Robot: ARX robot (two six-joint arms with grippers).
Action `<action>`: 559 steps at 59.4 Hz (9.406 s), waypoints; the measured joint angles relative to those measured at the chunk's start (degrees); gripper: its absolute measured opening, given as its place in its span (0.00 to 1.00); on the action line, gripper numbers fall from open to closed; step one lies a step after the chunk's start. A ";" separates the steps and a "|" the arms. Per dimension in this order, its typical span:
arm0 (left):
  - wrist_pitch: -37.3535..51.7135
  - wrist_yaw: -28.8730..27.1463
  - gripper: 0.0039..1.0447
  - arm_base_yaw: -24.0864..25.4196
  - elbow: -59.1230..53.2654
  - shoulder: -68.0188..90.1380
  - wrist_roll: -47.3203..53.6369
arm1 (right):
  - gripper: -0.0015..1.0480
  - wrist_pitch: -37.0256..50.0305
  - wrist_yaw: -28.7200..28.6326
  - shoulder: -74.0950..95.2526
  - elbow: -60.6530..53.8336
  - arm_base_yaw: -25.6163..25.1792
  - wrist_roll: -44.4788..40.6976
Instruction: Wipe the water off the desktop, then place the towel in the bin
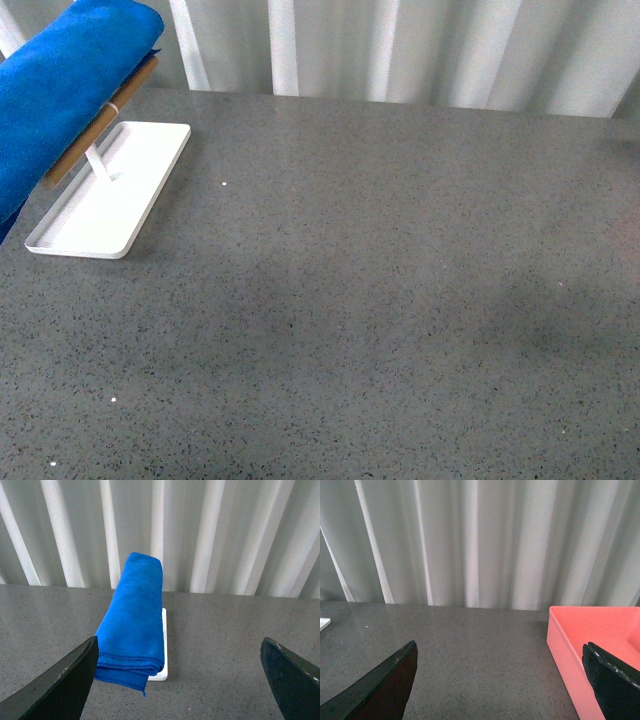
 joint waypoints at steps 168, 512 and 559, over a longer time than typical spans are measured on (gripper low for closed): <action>-38.14 -13.38 0.47 -0.70 114.81 133.13 3.10 | 0.93 0.00 0.00 -0.02 0.00 0.04 0.00; 7.48 8.87 0.54 9.97 21.64 28.79 -2.14 | 0.04 16.50 -29.86 77.29 40.83 -0.07 -0.66; 9.66 0.00 0.03 -0.04 3.43 14.16 -0.20 | 0.04 0.24 -18.16 75.63 43.15 -3.10 -7.06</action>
